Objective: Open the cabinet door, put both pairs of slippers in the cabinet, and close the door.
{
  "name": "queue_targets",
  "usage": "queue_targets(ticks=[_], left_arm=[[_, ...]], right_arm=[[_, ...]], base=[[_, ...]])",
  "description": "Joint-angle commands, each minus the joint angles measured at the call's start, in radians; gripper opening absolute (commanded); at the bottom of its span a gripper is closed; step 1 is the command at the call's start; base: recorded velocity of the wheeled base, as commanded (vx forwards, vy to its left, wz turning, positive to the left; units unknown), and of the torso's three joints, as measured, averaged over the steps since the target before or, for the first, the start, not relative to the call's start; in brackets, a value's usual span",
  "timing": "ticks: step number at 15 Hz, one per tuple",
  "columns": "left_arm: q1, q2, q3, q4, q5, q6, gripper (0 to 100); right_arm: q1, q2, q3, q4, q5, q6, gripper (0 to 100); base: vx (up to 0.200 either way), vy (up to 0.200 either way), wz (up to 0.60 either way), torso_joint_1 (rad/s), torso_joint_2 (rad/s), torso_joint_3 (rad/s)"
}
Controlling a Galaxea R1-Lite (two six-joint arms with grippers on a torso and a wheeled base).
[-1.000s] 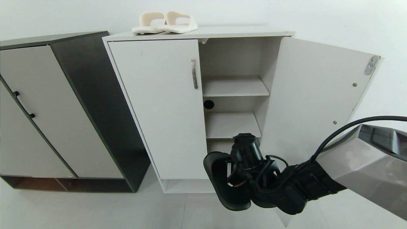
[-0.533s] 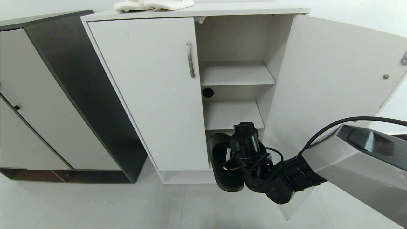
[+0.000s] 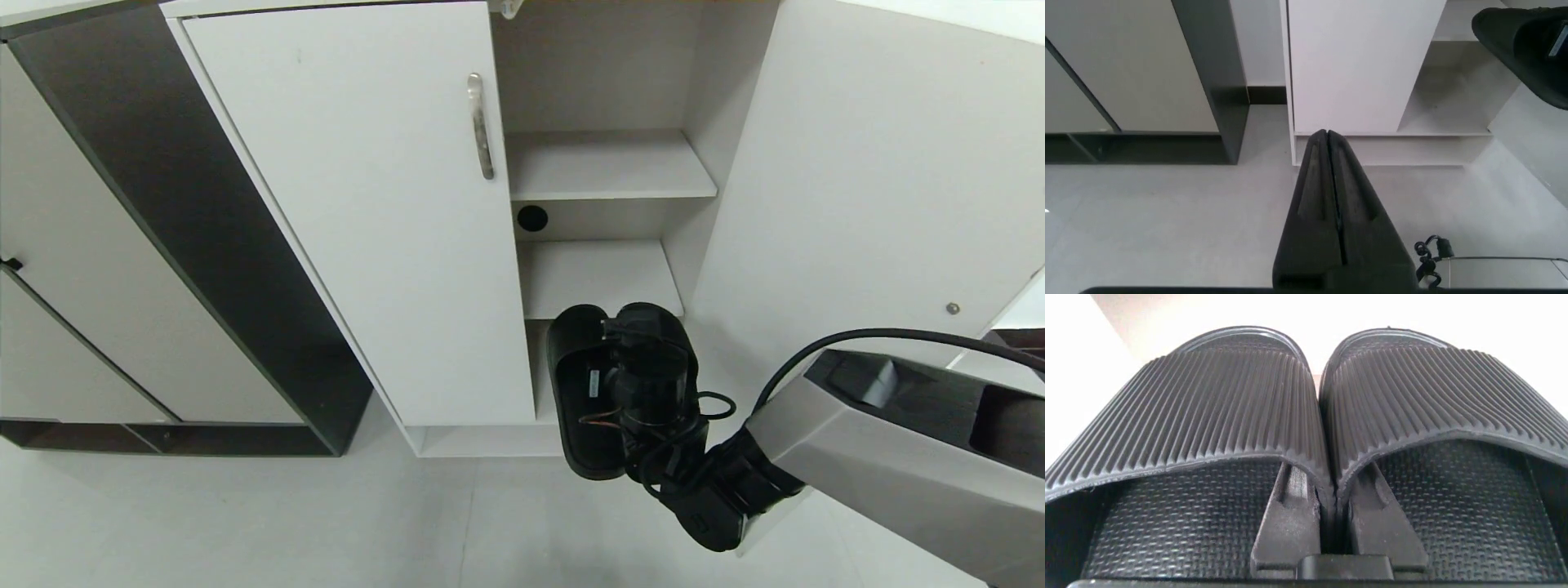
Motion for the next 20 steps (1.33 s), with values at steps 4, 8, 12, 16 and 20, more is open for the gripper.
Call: queue_targets(ticks=[4, 8, 12, 16, 20], left_arm=[[0.000, 0.002, 0.000, 0.000, 0.001, 0.000, 0], [0.000, 0.002, 0.000, 0.000, 0.001, 0.000, 0], [0.000, 0.002, 0.000, 0.000, 0.001, 0.000, 0], [0.000, 0.002, 0.000, 0.000, 0.001, -0.002, 0], [0.000, 0.002, 0.002, 0.000, 0.001, -0.003, 0]], right_arm=[[-0.011, 0.030, 0.002, -0.005, 0.002, 0.005, 0], [-0.011, 0.029, 0.002, -0.005, 0.000, 0.005, 0], [-0.011, 0.029, 0.002, -0.005, 0.000, 0.005, 0], [-0.011, 0.029, 0.002, -0.017, 0.000, 0.007, 0], [-0.011, 0.032, 0.004, -0.017, 0.000, 0.007, 0]], base=[[0.100, 0.000, 0.00, 0.002, 0.00, -0.015], [0.200, 0.000, 0.00, 0.001, 0.00, -0.001], [0.200, 0.000, 0.00, 0.005, 0.00, 0.000], [0.100, 0.000, 0.00, 0.004, 0.00, 0.002], [0.000, 0.000, 0.00, 0.000, 0.00, 0.000]])
